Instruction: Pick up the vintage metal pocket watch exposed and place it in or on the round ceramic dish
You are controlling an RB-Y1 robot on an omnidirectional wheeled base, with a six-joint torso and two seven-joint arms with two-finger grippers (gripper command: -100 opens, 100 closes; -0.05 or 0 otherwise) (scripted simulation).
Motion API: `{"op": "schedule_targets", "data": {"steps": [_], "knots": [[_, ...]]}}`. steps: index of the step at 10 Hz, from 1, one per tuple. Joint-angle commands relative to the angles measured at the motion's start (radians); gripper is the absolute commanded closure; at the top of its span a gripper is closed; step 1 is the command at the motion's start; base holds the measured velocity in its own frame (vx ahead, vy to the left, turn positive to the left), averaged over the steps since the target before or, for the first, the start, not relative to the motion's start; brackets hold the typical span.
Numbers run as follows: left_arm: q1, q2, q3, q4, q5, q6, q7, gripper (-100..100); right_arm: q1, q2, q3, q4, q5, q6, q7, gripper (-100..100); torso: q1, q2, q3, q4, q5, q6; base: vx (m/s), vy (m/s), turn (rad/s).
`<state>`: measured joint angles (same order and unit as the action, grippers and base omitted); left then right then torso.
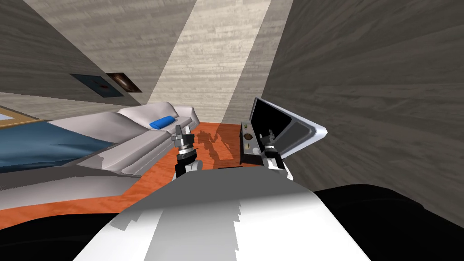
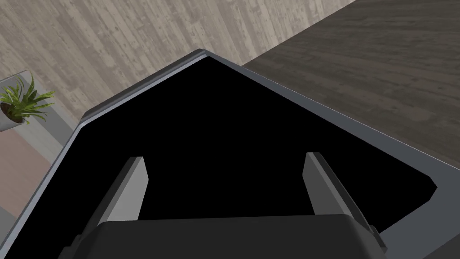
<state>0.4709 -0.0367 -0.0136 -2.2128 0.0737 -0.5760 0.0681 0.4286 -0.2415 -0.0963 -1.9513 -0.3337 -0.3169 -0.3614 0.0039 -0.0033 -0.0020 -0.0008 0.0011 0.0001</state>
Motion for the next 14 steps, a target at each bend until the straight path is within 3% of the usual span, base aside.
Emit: {"op": "schedule_targets", "data": {"steps": [1, 3, 6, 7, 11, 12, 14], "knots": [[0.0, 0.0, 0.0, 0.0, 0.0, 0.0, 0.0, 0, -0.012, -0.009, -0.015, 0.026, -0.047, 0.046, -0.033, -100, 0.0, 0.0, 0.0, 0.0, 0.0, 0.0, 0.033, 0.054, 0.033], [0.0, 0.0, 0.0, 0.0, 0.0, 0.0, 0.0, 0, -0.023, -0.017, -0.026, 0.055, -0.085, 0.078, -0.063, -100, 0.002, 0.0, 0.0, 0.0, 0.0, 0.0, 0.052, 0.082, 0.023], [0.0, 0.0, 0.0, 0.0, 0.0, 0.0, 0.0, 0, -0.056, -0.041, -0.054, 0.143, -0.182, 0.169, -0.15, -100, 0.001, -0.001, 0.0, 0.0, 0.0, 0.0, 0.061, 0.084, 0.022], [0.0, 0.0, 0.0, 0.0, 0.0, 0.0, 0.0, 0, -0.056, -0.041, -0.054, 0.143, -0.192, 0.174, -0.154, -100, 0.003, -0.001, -0.001, 0.0, 0.0, 0.0, 0.059, 0.074, -0.01], [0.0, 0.0, 0.0, 0.0, 0.0, 0.0, 0.0, 0, -0.095, -0.074, -0.068, 0.262, -0.308, 0.291, -0.266, -100, 0.0, -0.002, -0.001, 0.0, 0.0, 0.0, 0.077, 0.059, -0.02], [0.0, 0.0, 0.0, 0.0, 0.0, 0.0, 0.0, 0, -0.095, -0.074, -0.068, 0.266, -0.308, 0.299, -0.269, -100, 0.0, -0.003, -0.002, -0.001, 0.0, 0.0, 0.071, 0.044, -0.017], [0.0, 0.0, 0.0, 0.0, 0.0, 0.0, 0.0, 0, -0.112, -0.091, -0.064, 0.329, -0.351, 0.355, -0.322, -100, -0.002, -0.001, -0.001, 0.0, 0.0, 0.0, 0.076, 0.045, -0.049]]}}
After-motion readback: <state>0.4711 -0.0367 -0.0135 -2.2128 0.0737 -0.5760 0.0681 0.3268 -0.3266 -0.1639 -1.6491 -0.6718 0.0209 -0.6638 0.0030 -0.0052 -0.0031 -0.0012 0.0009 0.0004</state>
